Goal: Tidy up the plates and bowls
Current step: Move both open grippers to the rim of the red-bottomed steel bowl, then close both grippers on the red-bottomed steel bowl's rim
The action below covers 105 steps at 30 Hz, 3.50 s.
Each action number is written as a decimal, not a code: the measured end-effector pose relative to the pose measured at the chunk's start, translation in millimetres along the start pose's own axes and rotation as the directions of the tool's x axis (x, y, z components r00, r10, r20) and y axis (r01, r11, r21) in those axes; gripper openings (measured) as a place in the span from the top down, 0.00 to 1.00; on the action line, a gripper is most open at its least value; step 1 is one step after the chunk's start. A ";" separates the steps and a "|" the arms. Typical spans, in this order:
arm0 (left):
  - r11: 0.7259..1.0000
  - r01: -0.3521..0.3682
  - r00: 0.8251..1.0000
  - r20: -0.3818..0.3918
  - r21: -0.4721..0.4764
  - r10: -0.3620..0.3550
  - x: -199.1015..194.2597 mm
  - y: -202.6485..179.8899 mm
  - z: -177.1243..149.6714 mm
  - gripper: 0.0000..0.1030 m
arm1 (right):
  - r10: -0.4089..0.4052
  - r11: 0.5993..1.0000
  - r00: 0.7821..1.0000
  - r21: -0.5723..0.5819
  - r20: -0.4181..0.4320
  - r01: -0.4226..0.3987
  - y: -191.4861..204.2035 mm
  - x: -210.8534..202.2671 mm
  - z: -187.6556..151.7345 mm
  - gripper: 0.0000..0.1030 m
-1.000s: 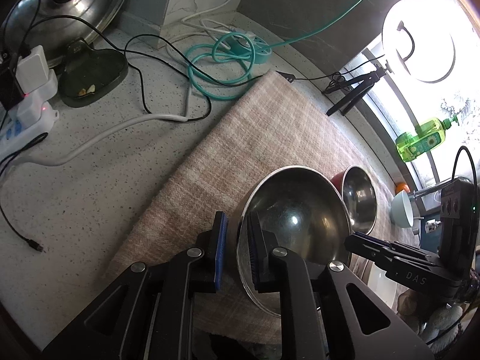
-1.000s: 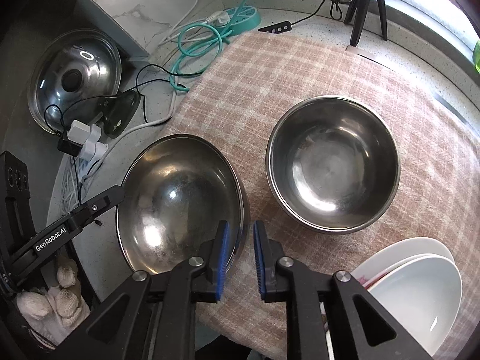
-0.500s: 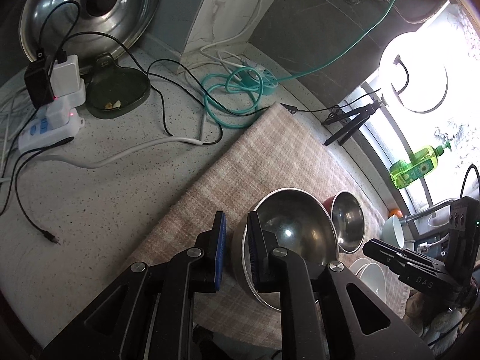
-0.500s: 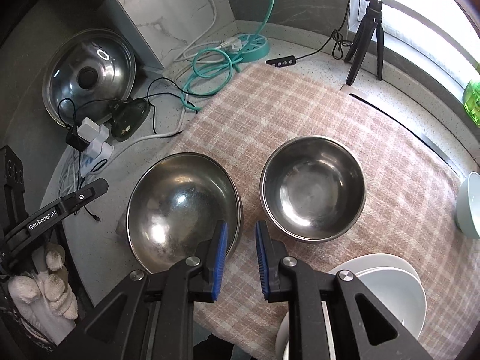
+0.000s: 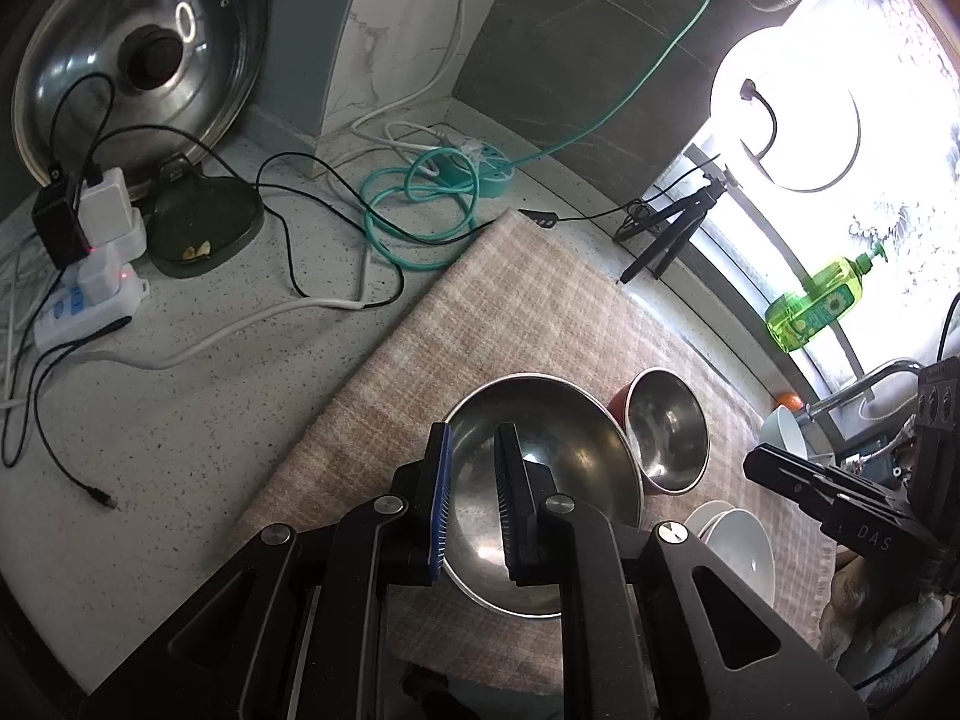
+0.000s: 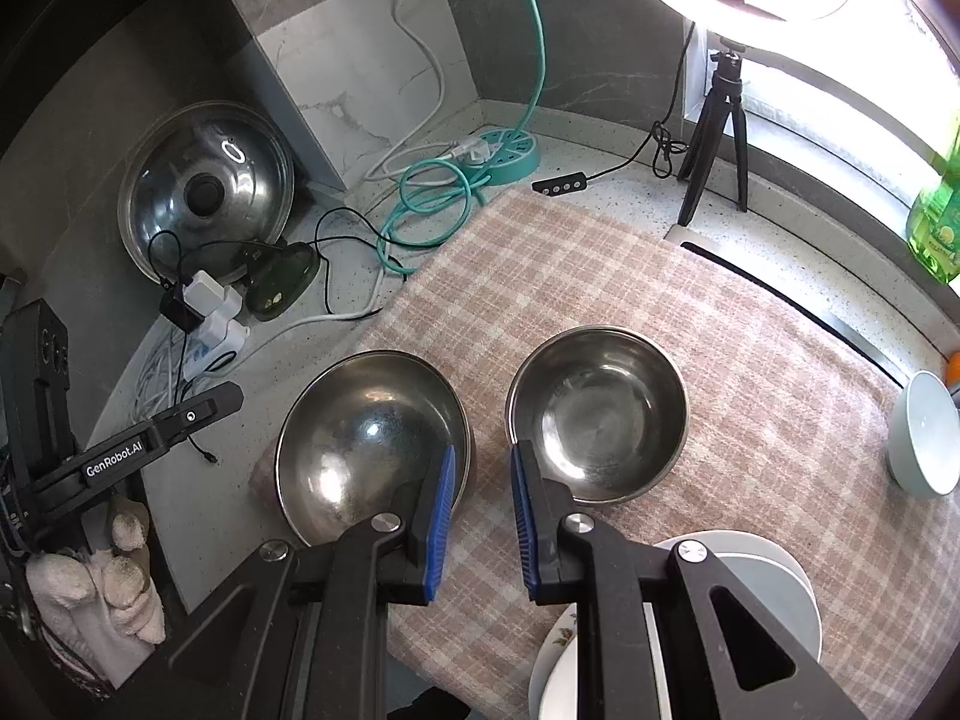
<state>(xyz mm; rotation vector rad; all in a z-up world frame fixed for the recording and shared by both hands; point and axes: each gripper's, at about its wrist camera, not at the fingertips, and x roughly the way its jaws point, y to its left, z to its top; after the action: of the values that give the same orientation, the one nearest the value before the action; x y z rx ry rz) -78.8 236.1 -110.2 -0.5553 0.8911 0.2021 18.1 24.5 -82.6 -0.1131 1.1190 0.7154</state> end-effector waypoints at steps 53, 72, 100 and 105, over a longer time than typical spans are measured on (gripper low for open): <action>0.969 0.142 0.972 -0.214 0.203 -0.098 76.2 -112.6 31.1 0.77 | -0.019 0.952 0.997 0.305 0.073 -0.004 -151.0 -45.0 -7.5 0.71; 0.967 0.140 0.943 -0.326 0.213 -0.065 124.6 -123.4 30.2 0.77 | 0.059 0.951 0.996 0.306 -0.062 -0.037 -132.8 27.3 11.0 0.71; 0.957 0.116 0.913 -0.408 0.266 0.003 160.7 -120.3 25.6 0.90 | 0.107 0.925 0.983 0.377 -0.147 -0.044 -135.4 74.4 14.6 0.82; 0.955 0.113 0.913 -0.407 0.273 0.009 161.0 -119.5 24.0 0.92 | 0.108 0.924 0.982 0.379 -0.153 -0.042 -134.5 77.9 13.8 0.84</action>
<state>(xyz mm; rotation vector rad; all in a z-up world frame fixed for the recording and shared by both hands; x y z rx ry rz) 84.1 139.0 -179.4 -0.3470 1.2837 -0.1013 125.1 -37.3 -177.8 0.1992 1.4144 0.5545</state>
